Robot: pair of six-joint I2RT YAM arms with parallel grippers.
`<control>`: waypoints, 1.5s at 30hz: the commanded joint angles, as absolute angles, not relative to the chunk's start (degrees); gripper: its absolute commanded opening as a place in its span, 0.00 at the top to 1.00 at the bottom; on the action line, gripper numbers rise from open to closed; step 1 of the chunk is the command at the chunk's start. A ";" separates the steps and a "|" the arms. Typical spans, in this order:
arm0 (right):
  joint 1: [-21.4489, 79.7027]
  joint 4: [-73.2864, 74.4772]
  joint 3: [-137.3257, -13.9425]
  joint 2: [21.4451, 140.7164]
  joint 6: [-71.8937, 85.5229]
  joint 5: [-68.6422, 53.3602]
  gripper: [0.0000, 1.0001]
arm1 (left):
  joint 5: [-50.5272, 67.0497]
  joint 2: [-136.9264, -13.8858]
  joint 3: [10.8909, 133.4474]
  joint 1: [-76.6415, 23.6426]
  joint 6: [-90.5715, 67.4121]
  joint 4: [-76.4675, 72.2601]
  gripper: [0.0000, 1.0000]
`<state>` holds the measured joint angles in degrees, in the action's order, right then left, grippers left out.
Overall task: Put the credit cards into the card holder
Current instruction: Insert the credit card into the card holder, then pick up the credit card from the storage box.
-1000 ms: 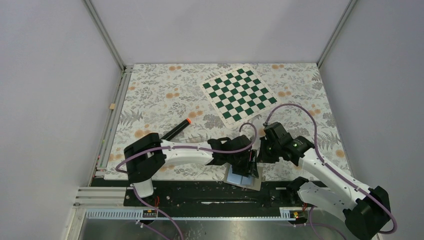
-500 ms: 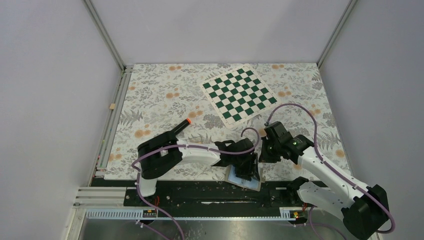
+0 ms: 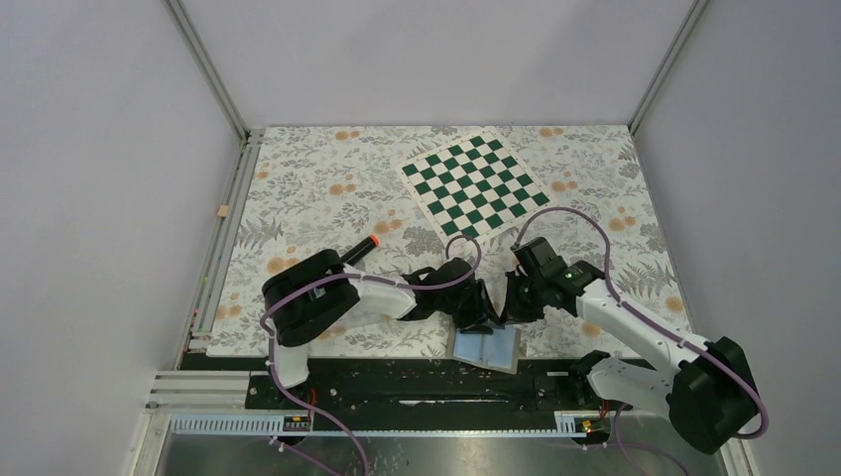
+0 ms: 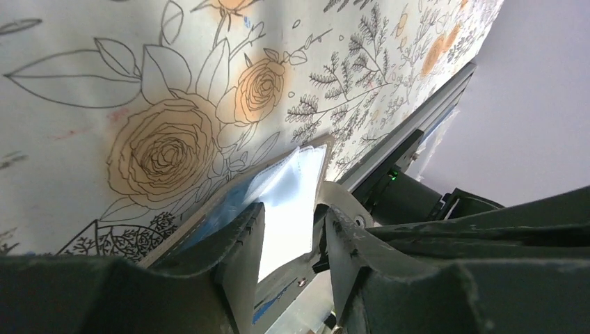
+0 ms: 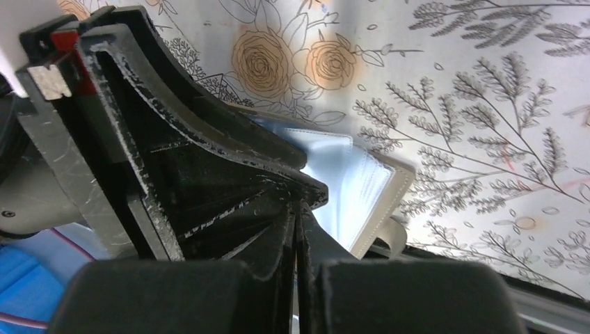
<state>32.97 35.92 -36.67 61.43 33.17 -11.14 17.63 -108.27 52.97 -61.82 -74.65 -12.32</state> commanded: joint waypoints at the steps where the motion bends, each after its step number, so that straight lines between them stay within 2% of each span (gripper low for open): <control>1: 32.78 31.55 -35.40 64.68 32.26 -16.26 1.00 | 12.10 -109.42 49.57 -60.81 -74.50 -11.55 0.60; 8: 32.78 27.96 -32.81 68.10 32.36 -19.23 1.00 | 9.82 -101.30 44.72 -60.81 -73.70 -13.99 0.48; 15: 32.83 25.04 -30.79 70.65 32.86 -21.57 1.00 | 7.86 -94.95 40.36 -60.86 -73.76 -15.32 0.42; 21: 32.87 26.55 -31.86 67.65 33.06 -21.02 1.00 | 8.75 -90.83 40.83 -60.93 -70.00 -14.72 0.38; 25: 32.87 28.50 -33.17 65.71 33.05 -20.21 1.00 | 9.58 -87.88 43.12 -60.91 -66.46 -10.23 0.38; 32: 32.87 30.47 -35.96 64.69 32.52 -21.29 1.00 | 4.11 -80.75 45.44 -60.25 -60.84 7.18 0.38; 39: 34.97 29.02 -39.98 69.28 33.09 -22.92 1.00 | 4.31 -68.24 39.48 -53.16 -58.16 13.46 0.37; 42: 37.36 27.55 -43.19 73.31 34.01 -23.28 1.00 | 6.85 -61.79 35.70 -46.98 -56.74 15.90 0.39; 45: 39.82 26.94 -47.91 77.81 34.81 -23.24 0.95 | 8.79 -55.91 33.15 -39.86 -54.16 19.58 0.40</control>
<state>36.71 28.86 -41.12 73.23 33.50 -21.96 6.55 -61.80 35.94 -46.48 -58.39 14.09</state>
